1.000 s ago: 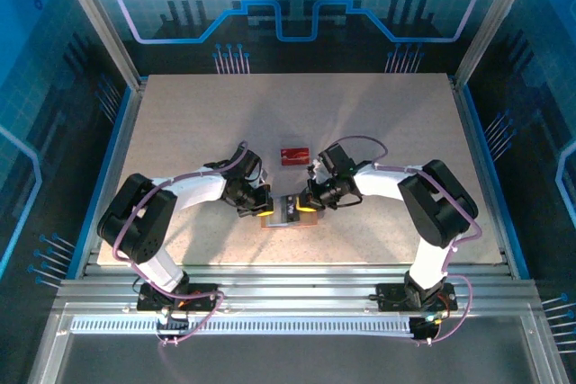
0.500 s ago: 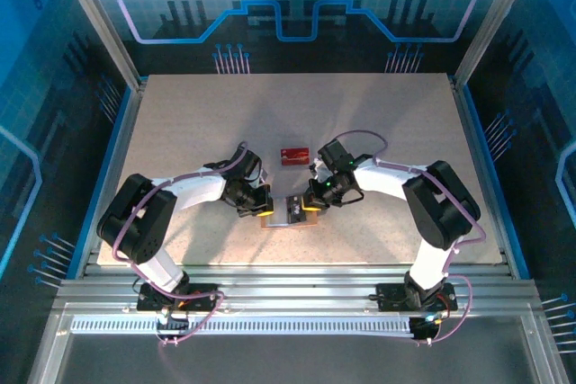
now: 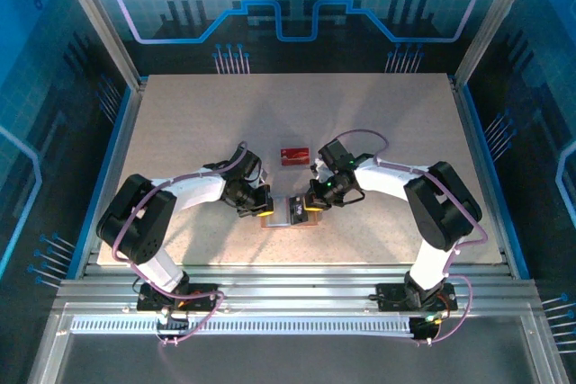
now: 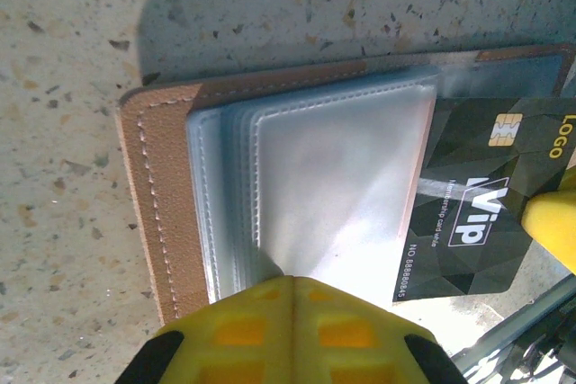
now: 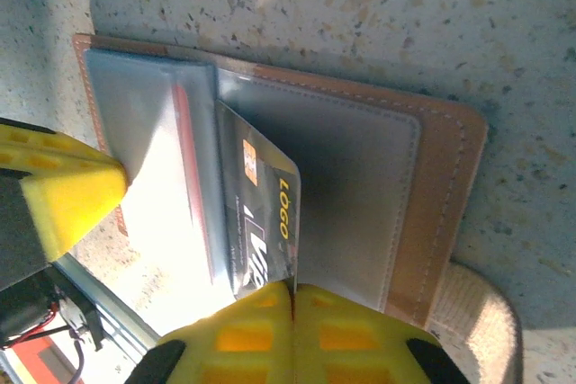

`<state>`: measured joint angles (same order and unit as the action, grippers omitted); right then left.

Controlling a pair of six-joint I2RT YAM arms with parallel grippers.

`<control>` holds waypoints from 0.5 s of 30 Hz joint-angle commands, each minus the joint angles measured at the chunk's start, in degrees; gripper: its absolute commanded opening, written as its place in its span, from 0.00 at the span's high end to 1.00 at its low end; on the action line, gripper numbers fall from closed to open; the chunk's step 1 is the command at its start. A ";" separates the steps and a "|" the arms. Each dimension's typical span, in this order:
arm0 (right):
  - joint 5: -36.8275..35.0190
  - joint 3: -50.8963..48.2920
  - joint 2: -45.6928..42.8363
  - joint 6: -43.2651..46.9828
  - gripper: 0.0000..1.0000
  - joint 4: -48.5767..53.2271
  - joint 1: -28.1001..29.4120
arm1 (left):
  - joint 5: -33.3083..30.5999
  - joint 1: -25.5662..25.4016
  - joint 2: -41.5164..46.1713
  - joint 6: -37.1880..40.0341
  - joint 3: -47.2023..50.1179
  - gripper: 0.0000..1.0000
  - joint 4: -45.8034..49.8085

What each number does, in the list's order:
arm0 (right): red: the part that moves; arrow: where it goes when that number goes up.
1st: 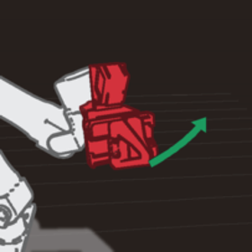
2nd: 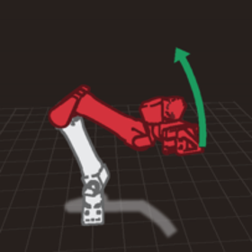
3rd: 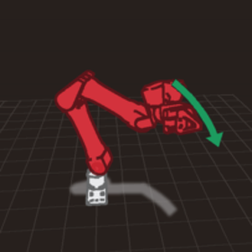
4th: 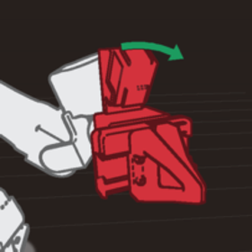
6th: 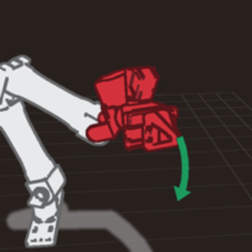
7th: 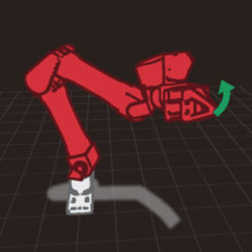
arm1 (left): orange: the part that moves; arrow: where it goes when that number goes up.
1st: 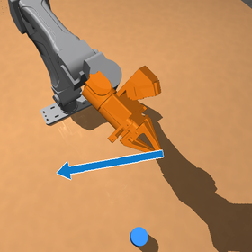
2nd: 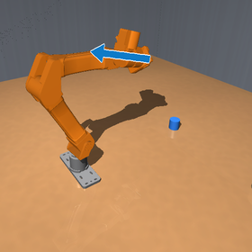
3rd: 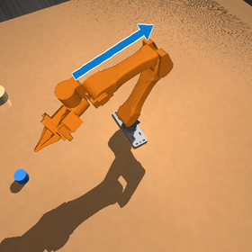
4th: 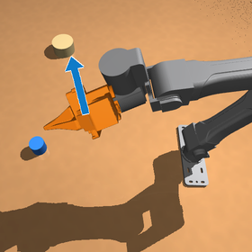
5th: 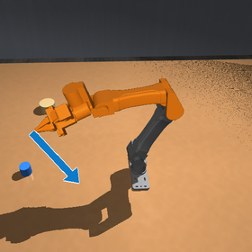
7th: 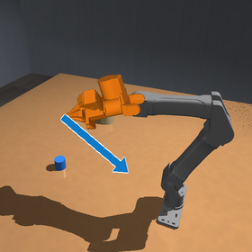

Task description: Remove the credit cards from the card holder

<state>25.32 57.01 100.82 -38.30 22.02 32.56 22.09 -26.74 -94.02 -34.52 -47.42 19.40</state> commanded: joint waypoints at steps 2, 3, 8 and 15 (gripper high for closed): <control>2.79 0.12 -0.62 -2.45 0.89 -2.64 0.30 | -1.17 0.02 0.58 -0.28 1.52 0.95 1.56; 3.05 0.03 -0.69 -2.93 0.88 -3.09 0.45 | -1.19 0.02 0.59 -0.28 1.54 0.95 1.65; 3.31 0.16 -1.24 -3.80 0.87 -3.37 1.10 | -1.28 0.02 0.85 -0.27 1.38 0.95 1.78; 2.11 -0.01 -1.94 -3.78 0.91 -2.25 1.80 | -1.17 0.07 1.71 -0.37 1.53 0.95 1.73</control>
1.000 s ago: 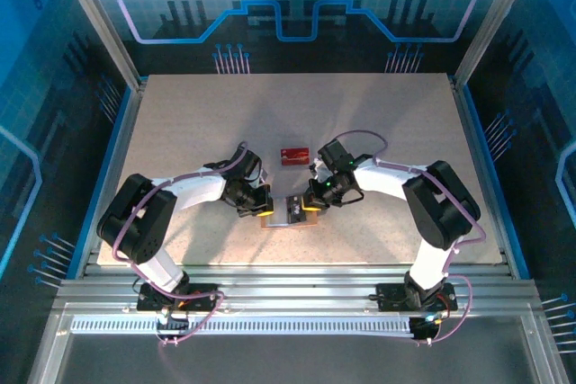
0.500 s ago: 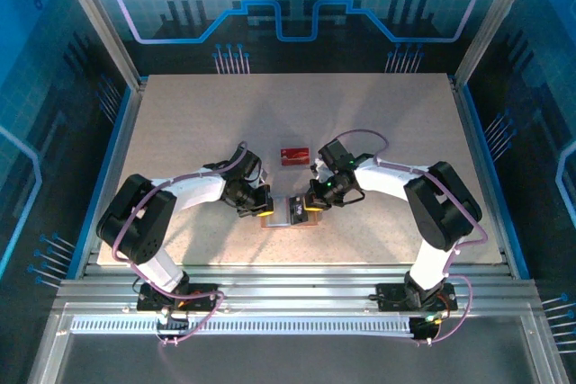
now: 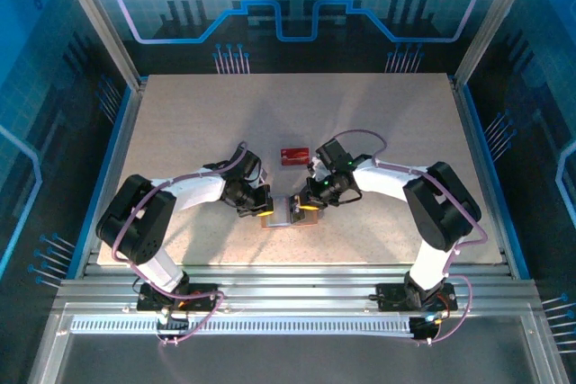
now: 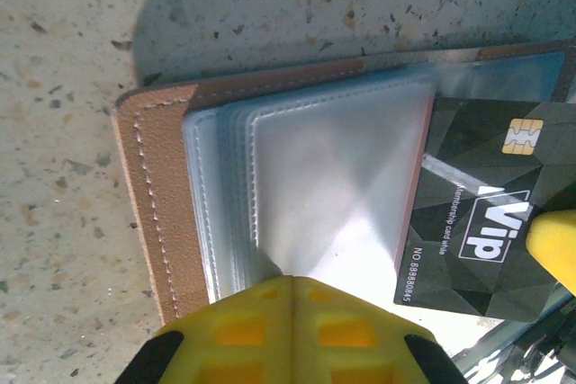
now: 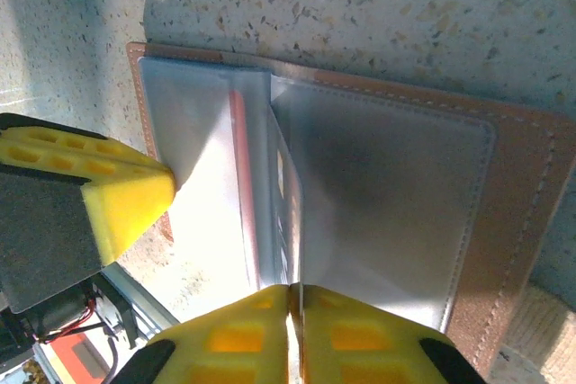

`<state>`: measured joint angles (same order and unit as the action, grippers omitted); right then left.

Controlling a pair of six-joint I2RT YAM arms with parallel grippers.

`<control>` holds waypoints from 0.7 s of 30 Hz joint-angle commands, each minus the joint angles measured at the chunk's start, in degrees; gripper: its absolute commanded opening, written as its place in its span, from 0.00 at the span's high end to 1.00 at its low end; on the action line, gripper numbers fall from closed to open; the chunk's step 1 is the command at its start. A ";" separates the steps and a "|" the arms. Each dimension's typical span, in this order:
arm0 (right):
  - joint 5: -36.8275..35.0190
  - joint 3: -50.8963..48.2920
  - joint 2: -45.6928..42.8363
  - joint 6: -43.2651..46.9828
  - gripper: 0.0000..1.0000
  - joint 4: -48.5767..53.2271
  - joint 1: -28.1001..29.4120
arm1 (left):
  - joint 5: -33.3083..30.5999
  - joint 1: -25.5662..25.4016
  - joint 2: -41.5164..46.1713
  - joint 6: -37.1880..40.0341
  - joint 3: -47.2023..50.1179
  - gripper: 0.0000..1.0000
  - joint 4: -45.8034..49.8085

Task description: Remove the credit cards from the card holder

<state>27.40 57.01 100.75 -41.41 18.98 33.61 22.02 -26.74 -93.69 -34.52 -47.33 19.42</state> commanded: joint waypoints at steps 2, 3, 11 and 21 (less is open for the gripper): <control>-0.32 0.15 -2.31 -0.69 0.93 1.03 0.92 | -1.11 0.02 1.73 -0.45 1.39 0.95 1.70; -0.54 0.16 -2.59 -0.69 0.93 1.22 0.93 | -1.08 0.03 1.91 -0.62 1.36 0.95 1.72; -1.57 0.88 -5.71 -0.43 0.94 2.66 1.02 | -2.16 0.13 5.60 -0.37 0.18 0.95 3.11; -3.49 3.05 -9.15 1.72 0.96 5.81 0.66 | -3.04 1.59 10.78 0.07 0.91 0.94 2.91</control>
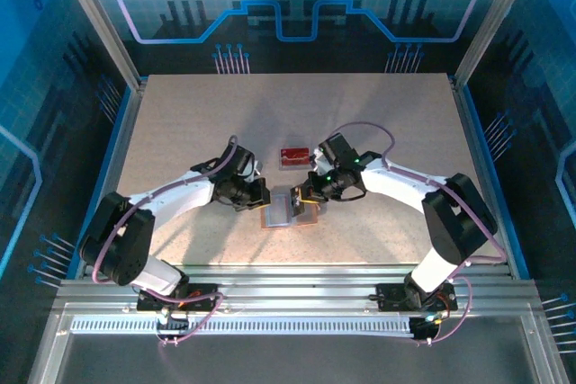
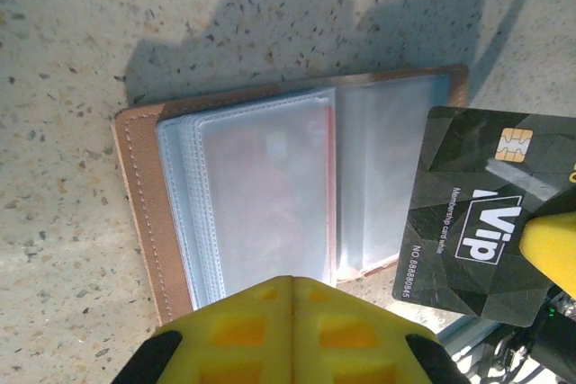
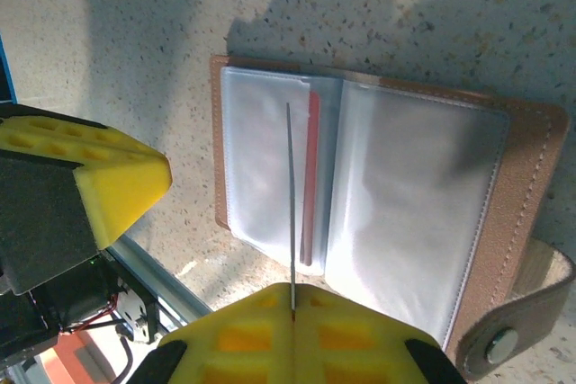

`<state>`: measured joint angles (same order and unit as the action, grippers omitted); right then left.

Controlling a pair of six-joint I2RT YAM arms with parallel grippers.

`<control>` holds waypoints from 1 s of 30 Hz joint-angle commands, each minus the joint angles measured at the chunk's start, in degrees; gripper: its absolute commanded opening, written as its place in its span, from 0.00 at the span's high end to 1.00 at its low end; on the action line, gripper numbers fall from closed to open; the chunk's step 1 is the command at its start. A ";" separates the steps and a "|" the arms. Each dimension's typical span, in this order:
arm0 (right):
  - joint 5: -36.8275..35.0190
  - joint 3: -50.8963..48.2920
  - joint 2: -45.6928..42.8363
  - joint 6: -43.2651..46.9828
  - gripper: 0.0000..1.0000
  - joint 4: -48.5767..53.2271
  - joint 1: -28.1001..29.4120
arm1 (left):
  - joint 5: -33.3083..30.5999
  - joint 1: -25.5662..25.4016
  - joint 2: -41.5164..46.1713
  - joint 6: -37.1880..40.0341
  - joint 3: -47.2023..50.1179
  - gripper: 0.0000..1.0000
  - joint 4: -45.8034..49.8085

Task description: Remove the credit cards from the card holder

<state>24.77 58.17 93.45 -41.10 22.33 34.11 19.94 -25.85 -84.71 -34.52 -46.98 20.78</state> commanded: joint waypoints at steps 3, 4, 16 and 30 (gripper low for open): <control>-0.77 3.00 -1.65 2.85 0.96 3.31 -0.36 | -0.58 1.60 2.63 0.23 0.53 0.94 1.88; -0.83 3.70 -1.54 3.63 0.96 3.86 -0.44 | -0.69 1.79 2.90 0.30 0.65 0.94 1.97; -4.56 21.05 5.62 28.75 0.97 18.94 -1.52 | -0.11 4.87 5.78 -0.03 3.68 0.91 0.63; -14.39 41.39 15.72 66.63 1.00 29.13 -1.59 | 1.76 7.36 4.33 1.38 4.46 0.87 2.07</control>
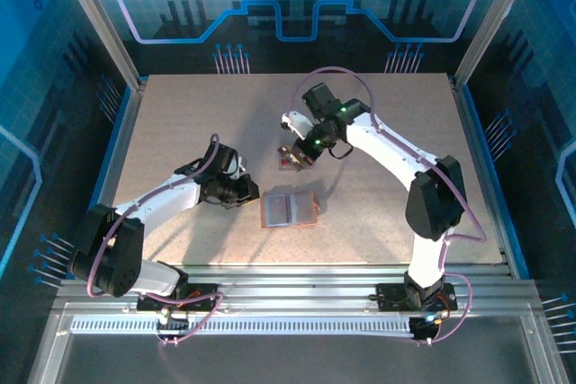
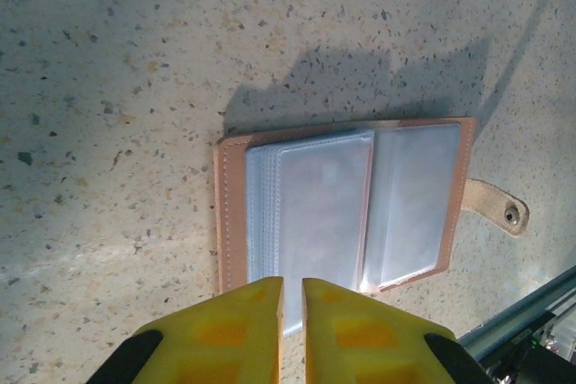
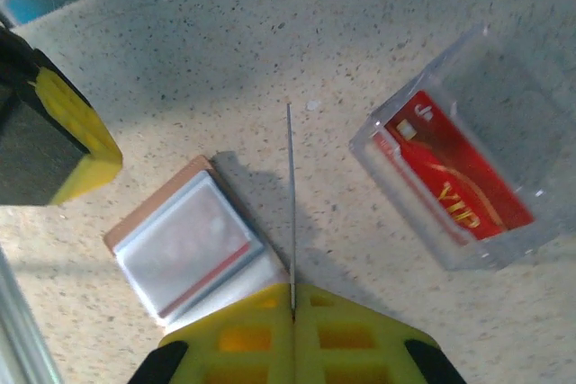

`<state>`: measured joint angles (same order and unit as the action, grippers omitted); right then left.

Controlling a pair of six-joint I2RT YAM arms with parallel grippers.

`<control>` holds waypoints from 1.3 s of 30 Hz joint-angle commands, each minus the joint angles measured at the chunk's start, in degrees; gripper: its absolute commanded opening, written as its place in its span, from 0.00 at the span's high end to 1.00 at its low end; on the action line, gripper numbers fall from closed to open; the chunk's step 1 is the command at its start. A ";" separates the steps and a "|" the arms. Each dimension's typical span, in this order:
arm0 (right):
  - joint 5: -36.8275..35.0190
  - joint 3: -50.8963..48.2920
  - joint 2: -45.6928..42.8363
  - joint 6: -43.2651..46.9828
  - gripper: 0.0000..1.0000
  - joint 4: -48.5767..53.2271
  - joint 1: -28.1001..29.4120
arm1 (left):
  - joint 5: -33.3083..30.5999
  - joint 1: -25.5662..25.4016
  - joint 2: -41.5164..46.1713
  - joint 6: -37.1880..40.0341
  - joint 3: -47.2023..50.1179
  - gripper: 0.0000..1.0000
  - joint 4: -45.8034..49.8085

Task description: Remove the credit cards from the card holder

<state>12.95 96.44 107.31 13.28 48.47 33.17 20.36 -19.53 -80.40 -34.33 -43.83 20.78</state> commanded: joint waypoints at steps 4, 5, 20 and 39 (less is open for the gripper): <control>-5.82 7.30 5.17 22.03 1.00 3.97 -0.65 | 1.79 2.92 -0.40 2.15 1.40 0.86 3.39; -6.53 8.33 6.09 24.61 1.00 4.51 -0.59 | 2.07 3.62 -0.37 2.27 1.65 0.86 3.64; -11.29 33.63 23.19 39.69 1.00 17.11 -2.57 | 3.72 9.75 0.60 5.32 1.56 0.85 8.57; -10.49 39.74 30.96 40.69 1.00 23.57 -3.55 | 4.05 10.56 1.89 5.34 2.59 0.84 9.11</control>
<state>1.89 134.69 136.68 53.65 68.75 30.17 22.81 -9.52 -80.07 -29.82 -42.15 28.25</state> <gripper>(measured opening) 0.041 0.158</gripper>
